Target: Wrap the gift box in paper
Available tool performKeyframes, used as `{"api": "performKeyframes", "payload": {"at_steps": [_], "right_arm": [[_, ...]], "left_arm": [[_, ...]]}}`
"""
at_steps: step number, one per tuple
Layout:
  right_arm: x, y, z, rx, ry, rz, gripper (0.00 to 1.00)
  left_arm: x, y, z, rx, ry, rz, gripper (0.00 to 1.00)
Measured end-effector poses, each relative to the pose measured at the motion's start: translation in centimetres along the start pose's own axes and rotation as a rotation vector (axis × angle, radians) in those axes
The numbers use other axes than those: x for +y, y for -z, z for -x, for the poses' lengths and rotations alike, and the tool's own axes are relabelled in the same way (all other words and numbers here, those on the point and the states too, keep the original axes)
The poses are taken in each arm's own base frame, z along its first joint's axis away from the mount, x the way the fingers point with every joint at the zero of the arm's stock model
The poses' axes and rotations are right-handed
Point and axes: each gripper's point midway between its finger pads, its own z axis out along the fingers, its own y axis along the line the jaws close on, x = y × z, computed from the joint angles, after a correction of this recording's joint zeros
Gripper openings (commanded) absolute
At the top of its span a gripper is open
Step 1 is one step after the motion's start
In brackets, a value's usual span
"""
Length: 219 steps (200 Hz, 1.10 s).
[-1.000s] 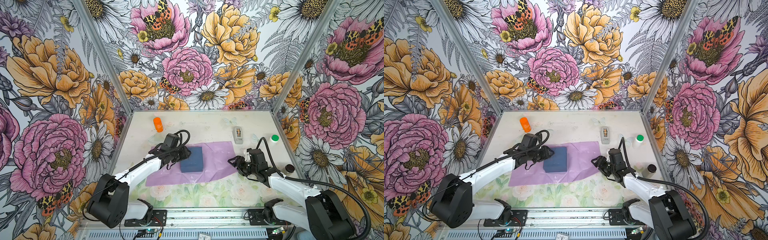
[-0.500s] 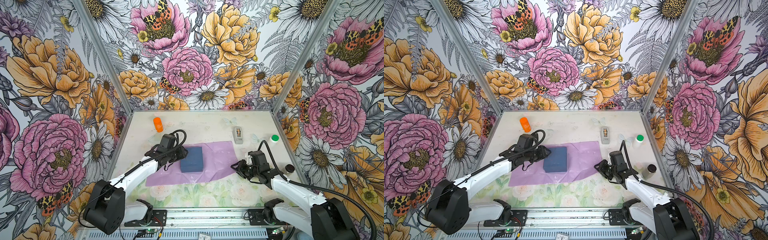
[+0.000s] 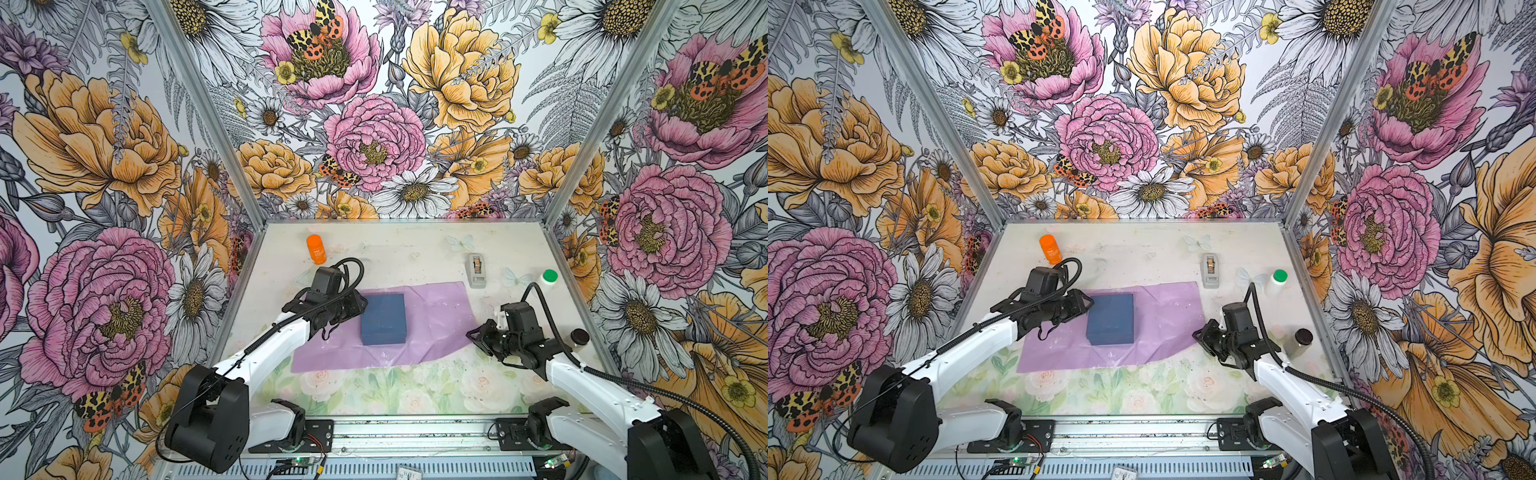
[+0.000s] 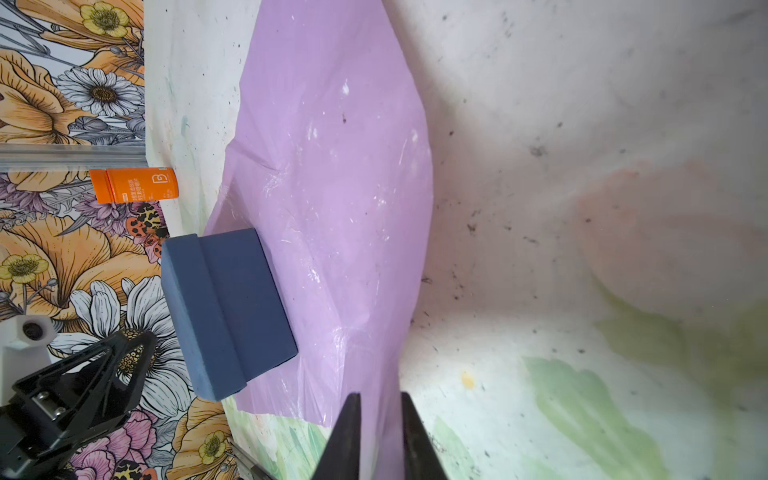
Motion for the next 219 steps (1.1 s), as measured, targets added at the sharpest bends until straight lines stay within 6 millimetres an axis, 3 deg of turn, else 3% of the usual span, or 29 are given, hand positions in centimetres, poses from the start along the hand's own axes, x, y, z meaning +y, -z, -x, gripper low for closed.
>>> {"api": "performKeyframes", "payload": {"at_steps": [54, 124, 163, 198, 219], "right_arm": [[0.2, 0.8, -0.2, -0.008, 0.017, 0.007, 0.09], [1.0, 1.6, -0.4, -0.019, 0.112, 0.0, 0.05], [3.3, 1.7, -0.2, -0.016, 0.247, 0.011, 0.0], [6.7, 1.3, -0.2, -0.006, 0.401, 0.026, 0.0], [9.1, 1.0, -1.3, 0.01, 0.533, 0.046, 0.0]], "left_arm": [[0.8, -0.5, -0.3, 0.033, -0.023, 0.037, 0.41], [-0.6, 1.2, 0.8, -0.021, -0.039, -0.006, 0.42], [-1.1, 1.7, 1.3, -0.034, -0.04, -0.021, 0.43], [-2.3, 2.3, 1.9, -0.047, -0.044, -0.059, 0.44], [-3.2, 2.6, 2.1, -0.047, -0.04, -0.092, 0.45]]}}
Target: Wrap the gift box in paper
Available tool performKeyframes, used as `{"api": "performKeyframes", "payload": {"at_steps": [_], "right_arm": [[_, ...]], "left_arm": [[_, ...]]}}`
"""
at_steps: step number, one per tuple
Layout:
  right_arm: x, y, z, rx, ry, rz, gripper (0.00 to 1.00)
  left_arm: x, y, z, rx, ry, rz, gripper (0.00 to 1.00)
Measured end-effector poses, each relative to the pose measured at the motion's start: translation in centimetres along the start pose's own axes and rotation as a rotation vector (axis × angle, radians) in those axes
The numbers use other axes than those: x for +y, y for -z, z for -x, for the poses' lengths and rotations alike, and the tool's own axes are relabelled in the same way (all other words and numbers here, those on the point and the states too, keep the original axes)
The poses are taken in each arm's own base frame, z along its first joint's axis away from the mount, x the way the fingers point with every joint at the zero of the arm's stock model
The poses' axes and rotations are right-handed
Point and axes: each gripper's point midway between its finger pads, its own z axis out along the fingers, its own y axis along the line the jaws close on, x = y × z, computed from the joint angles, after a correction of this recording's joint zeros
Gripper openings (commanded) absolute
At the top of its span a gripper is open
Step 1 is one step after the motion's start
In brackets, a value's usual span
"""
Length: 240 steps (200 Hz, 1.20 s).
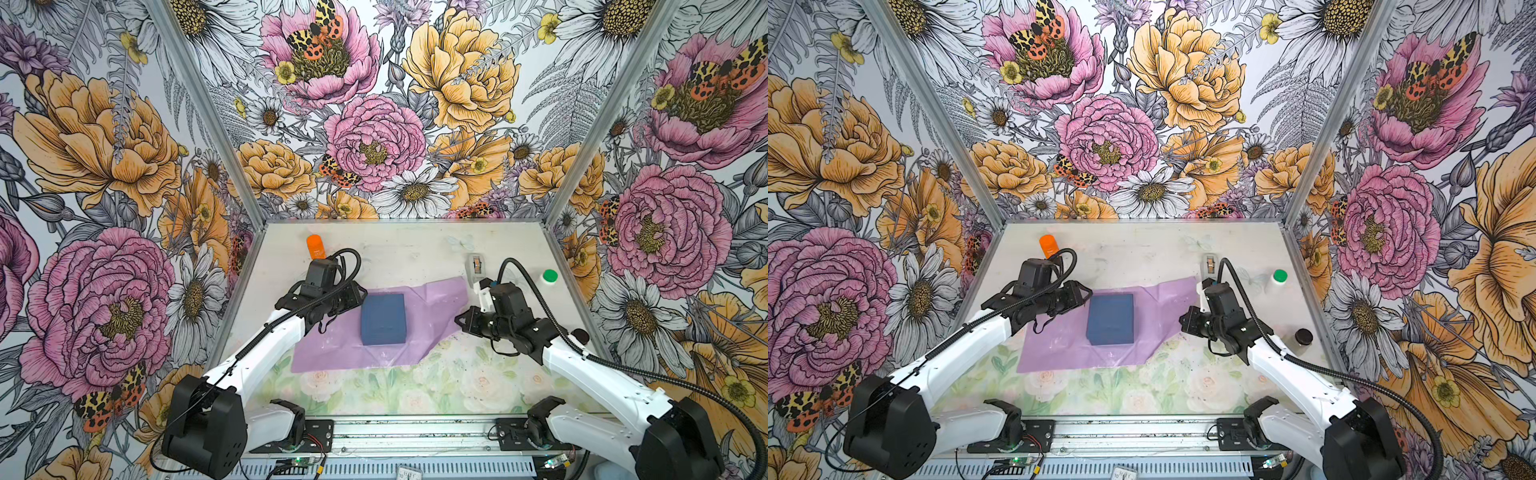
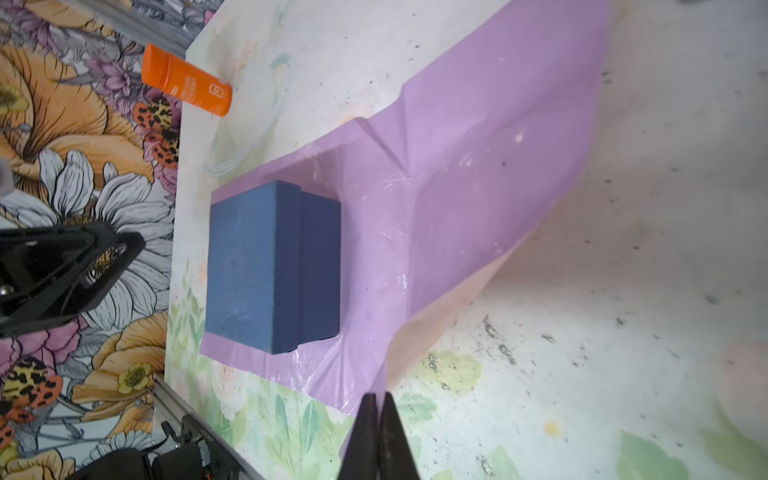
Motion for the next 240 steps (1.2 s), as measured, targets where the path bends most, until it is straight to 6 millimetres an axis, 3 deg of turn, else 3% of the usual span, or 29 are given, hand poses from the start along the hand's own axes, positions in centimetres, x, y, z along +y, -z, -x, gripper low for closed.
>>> {"api": "performKeyframes", "payload": {"at_steps": [73, 123, 176, 201, 240], "right_arm": [[7.6, -2.6, -1.3, 0.074, 0.483, 0.092, 0.0], [9.7, -5.2, -3.5, 0.163, 0.662, 0.129, 0.0], [12.1, -5.7, -4.2, 0.179, 0.733, 0.179, 0.0], [12.8, -5.9, -4.6, 0.187, 0.75, 0.193, 0.0], [13.5, -6.3, -5.3, 0.203, 0.766, 0.204, 0.0]], "left_arm": [[-4.9, -0.7, -0.8, 0.084, -0.013, -0.144, 0.52], [-6.9, -1.3, -1.0, 0.114, 0.009, -0.23, 0.55], [-7.2, -2.9, -1.6, 0.153, 0.028, -0.253, 0.55], [-7.5, -2.9, -1.5, 0.149, 0.027, -0.271, 0.49], [-7.6, -3.3, -1.5, 0.154, 0.023, -0.28, 0.31]]}}
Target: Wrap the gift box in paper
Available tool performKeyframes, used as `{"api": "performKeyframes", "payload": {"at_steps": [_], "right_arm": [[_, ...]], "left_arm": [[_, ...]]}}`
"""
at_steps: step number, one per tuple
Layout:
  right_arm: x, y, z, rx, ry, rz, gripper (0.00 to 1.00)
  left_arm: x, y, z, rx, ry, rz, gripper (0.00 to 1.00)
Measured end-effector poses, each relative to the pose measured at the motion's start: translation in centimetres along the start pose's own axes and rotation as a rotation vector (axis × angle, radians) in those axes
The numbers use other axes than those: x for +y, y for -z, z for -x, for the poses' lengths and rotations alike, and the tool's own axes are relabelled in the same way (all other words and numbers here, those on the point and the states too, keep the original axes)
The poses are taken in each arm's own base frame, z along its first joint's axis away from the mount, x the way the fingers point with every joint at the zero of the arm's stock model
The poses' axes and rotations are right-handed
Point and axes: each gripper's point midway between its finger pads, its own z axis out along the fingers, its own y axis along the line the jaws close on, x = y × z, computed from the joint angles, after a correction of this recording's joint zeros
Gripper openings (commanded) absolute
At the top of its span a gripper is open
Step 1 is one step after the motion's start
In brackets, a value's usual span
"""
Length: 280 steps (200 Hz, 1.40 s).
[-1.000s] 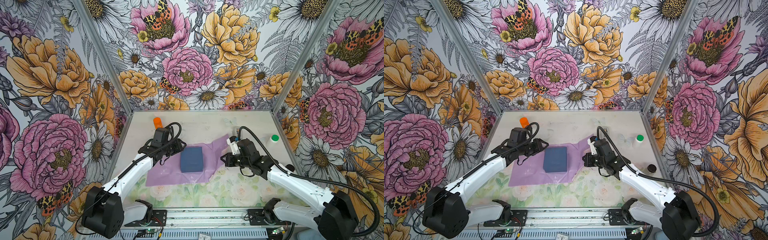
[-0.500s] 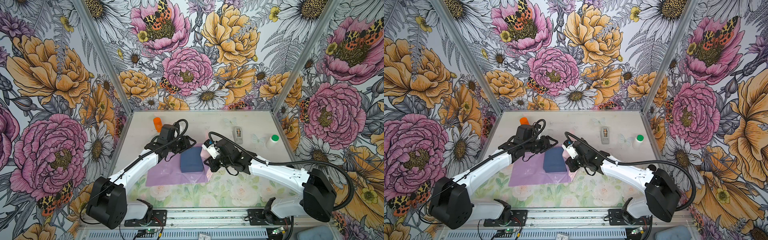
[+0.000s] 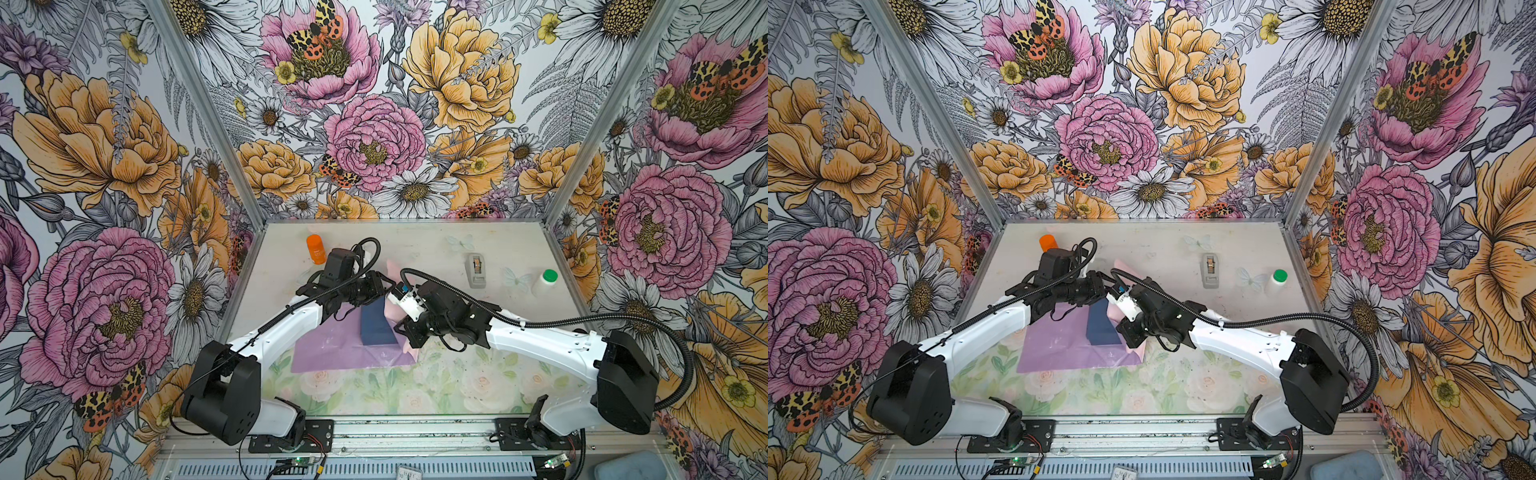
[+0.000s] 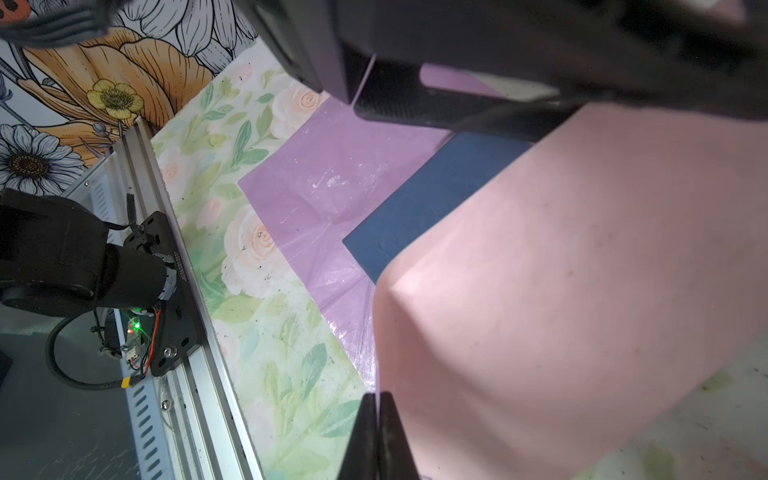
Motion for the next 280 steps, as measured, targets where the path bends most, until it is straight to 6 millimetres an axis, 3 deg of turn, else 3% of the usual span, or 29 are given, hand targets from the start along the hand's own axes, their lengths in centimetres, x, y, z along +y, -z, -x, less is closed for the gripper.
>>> {"api": "performKeyframes", "payload": {"at_steps": [18, 42, 69, 110, 137, 162, 188, 208, 248, 280], "right_arm": [[0.2, -0.2, -0.1, 0.005, 0.004, 0.002, 0.02], [0.0, -0.2, 0.0, 0.001, 0.004, -0.012, 0.35], [-0.4, 0.6, 0.7, -0.03, -0.019, -0.049, 0.49], [-2.1, 4.9, 3.5, -0.176, -0.171, -0.1, 0.55], [-4.7, 5.6, 3.8, -0.213, -0.314, -0.176, 0.53], [-7.8, 4.7, 1.6, -0.176, -0.477, -0.263, 0.54], [-11.3, 4.7, -2.4, -0.094, -0.619, -0.399, 0.56], [-12.5, 5.1, -4.1, -0.065, -0.653, -0.452, 0.57], [-14.8, 8.5, -7.3, -0.099, -0.822, -0.495, 0.58], [-16.5, 10.8, -13.2, -0.098, -1.078, -0.543, 0.61]], "left_arm": [[0.5, -0.1, -0.3, 0.007, 0.01, 0.008, 0.18], [1.3, -0.1, -0.5, 0.012, 0.009, 0.028, 0.08], [2.8, 0.6, -0.1, -0.001, 0.014, 0.073, 0.01], [4.8, 2.0, 0.2, -0.022, 0.017, 0.126, 0.0], [5.6, 2.0, -0.3, -0.007, 0.011, 0.15, 0.01], [5.9, 2.0, -0.6, 0.002, 0.002, 0.161, 0.11], [5.8, 2.3, -0.5, -0.006, -0.004, 0.163, 0.16], [5.6, 2.4, -0.4, -0.011, -0.011, 0.16, 0.2], [5.5, 2.3, -0.6, -0.007, -0.016, 0.162, 0.24], [5.4, 2.2, -0.7, -0.007, -0.023, 0.166, 0.24]]}}
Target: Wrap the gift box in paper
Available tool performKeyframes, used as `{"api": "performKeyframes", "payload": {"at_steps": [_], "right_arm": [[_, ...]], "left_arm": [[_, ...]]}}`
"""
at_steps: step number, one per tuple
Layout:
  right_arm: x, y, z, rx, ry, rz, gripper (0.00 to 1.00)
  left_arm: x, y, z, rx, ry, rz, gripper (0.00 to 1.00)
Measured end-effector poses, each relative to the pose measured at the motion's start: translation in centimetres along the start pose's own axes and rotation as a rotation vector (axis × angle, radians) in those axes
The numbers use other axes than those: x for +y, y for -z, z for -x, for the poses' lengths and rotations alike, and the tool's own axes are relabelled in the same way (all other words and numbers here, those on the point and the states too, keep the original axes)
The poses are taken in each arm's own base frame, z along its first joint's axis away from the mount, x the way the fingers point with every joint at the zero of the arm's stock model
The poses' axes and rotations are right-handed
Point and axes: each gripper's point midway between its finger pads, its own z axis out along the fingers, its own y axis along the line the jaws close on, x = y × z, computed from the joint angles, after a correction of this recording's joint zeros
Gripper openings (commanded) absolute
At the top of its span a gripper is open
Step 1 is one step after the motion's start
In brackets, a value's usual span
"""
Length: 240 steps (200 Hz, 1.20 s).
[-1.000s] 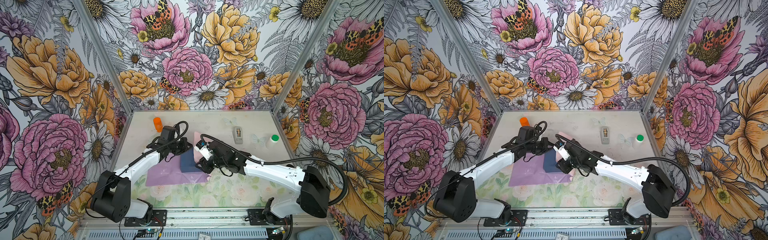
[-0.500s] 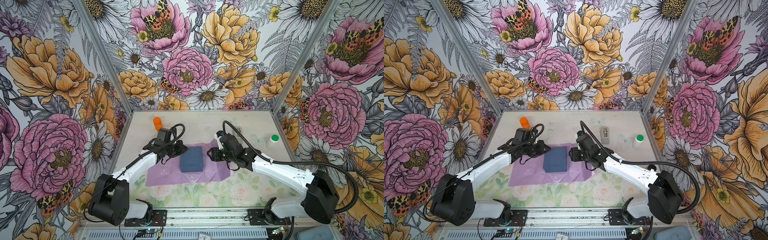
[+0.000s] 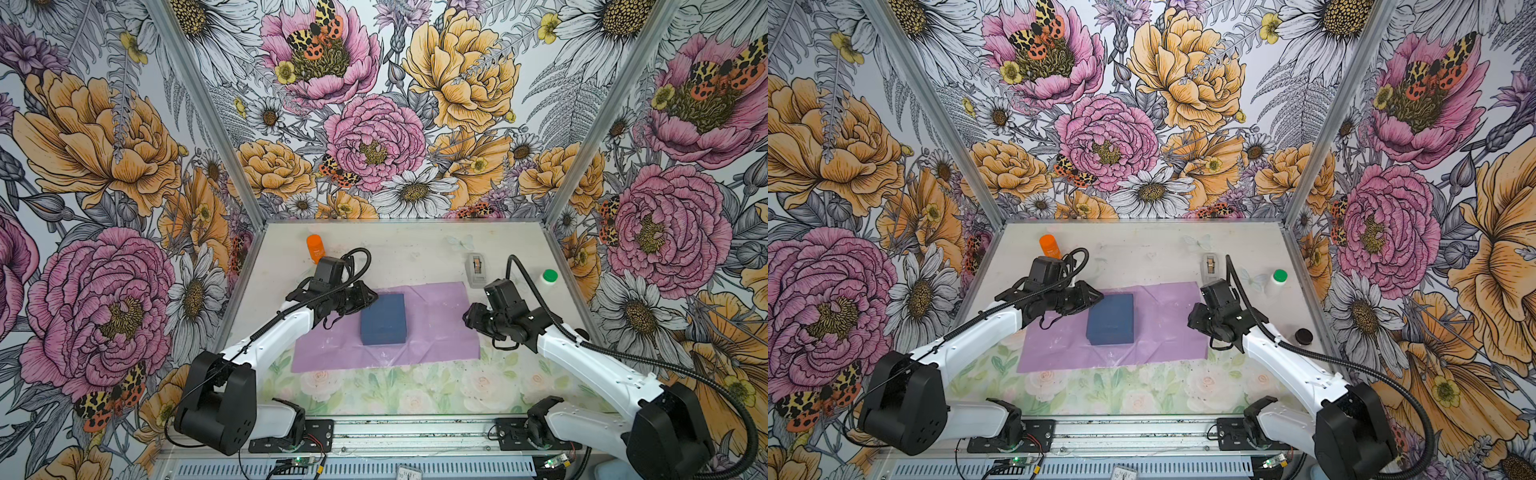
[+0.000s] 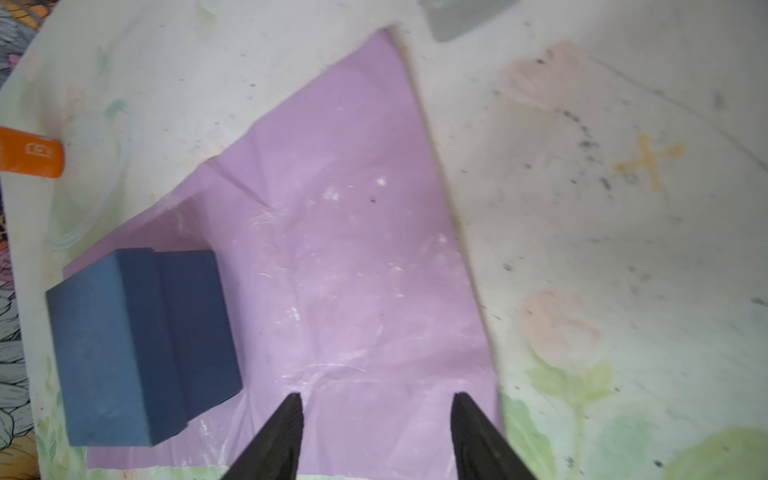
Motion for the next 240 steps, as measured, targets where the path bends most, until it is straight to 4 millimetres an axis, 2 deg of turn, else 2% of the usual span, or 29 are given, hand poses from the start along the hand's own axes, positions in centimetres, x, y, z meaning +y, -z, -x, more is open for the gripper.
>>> {"api": "performKeyframes", "payload": {"at_steps": [15, 41, 76, 103, 137, 174, 203, 240], "right_arm": [[-2.1, -0.4, -2.3, 0.067, -0.072, -0.029, 0.62], [-3.7, -0.7, -5.4, 0.156, -0.165, -0.038, 0.63], [-3.6, -1.2, -7.3, 0.221, -0.245, 0.001, 0.63], [-3.1, -2.8, -8.3, 0.271, -0.287, 0.034, 0.63], [-0.8, -4.1, -6.5, 0.226, -0.293, 0.132, 0.62], [0.6, -4.7, -4.2, 0.116, -0.277, 0.214, 0.61], [1.6, -4.6, -2.4, 0.018, -0.261, 0.288, 0.6], [2.3, -3.4, -0.7, -0.077, -0.235, 0.329, 0.56]], "left_arm": [[0.0, 0.0, 0.0, -0.003, -0.001, 0.003, 0.24], [0.1, 0.0, 0.1, -0.005, -0.001, 0.006, 0.24], [0.1, 0.0, 0.1, -0.006, -0.001, 0.006, 0.24], [0.2, 0.0, 0.1, -0.01, -0.001, 0.011, 0.24], [0.1, 0.1, 0.3, -0.016, -0.003, 0.013, 0.24], [0.0, 0.8, 0.8, -0.042, -0.001, 0.01, 0.24], [-0.1, 1.2, 1.2, -0.062, 0.002, 0.008, 0.24], [0.0, 1.3, 1.2, -0.063, 0.003, 0.01, 0.25]]}}
